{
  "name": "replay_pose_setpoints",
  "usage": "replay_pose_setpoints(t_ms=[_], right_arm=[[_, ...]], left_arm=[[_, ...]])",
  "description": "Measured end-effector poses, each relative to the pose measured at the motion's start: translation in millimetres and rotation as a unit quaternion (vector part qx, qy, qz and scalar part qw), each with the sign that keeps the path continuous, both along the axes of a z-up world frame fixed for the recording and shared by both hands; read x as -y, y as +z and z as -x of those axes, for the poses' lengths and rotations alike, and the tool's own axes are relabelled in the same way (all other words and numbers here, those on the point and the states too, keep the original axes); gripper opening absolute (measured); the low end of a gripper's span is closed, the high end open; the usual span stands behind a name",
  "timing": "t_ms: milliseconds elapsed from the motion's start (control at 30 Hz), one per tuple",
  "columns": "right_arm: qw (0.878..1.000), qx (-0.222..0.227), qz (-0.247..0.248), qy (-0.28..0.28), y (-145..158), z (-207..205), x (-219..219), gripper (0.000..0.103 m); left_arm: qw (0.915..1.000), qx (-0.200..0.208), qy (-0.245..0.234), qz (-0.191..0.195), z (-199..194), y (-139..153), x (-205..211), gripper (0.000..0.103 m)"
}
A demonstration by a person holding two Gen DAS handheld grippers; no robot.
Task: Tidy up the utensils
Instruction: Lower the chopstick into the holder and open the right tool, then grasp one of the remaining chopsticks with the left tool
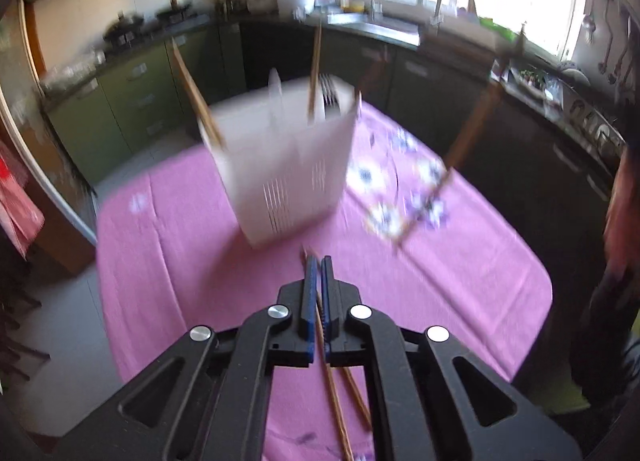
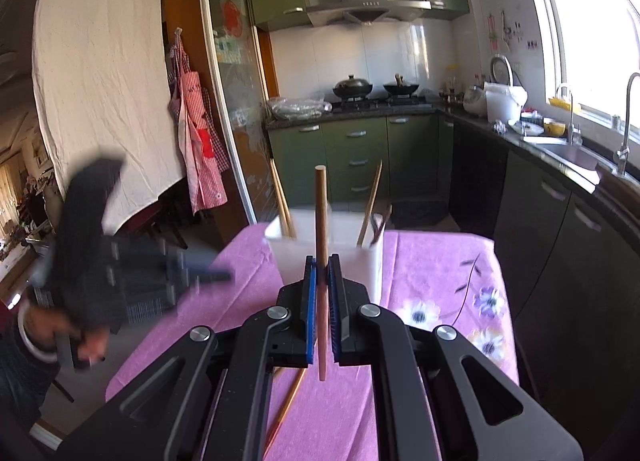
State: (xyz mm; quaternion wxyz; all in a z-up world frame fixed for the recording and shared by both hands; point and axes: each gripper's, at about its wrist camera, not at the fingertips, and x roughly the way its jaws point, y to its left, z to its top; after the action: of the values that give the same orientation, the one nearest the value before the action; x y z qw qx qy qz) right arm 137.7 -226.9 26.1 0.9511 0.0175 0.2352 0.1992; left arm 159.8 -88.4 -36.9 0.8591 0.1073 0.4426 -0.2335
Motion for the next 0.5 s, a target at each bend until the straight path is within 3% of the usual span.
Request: replay_pose_setpoints(t_ms=[67, 233, 367, 500], right_arm=[[1.000, 0.016, -0.002, -0.003, 20, -7, -1, 0.007], [0.998, 0.061, -0.021, -0.011, 70, -33, -6, 0.007], [0.995, 0.088, -0.029, -0.026, 96, -58, -12, 0.007], [0.995, 0.089, -0.017, -0.048, 99, -88, -19, 0.007]], left_arm=[[0.9991, -0.042, 0.004, -0.004, 6, -27, -5, 0.002], [0.9962, -0.083, 0.022, 0.013, 21, -65, -23, 0.004], [0.9956, -0.086, 0.034, 0.016, 28, -70, -38, 0.008], [0.9962, -0.078, 0.037, 0.010, 35, -65, -45, 0.011]])
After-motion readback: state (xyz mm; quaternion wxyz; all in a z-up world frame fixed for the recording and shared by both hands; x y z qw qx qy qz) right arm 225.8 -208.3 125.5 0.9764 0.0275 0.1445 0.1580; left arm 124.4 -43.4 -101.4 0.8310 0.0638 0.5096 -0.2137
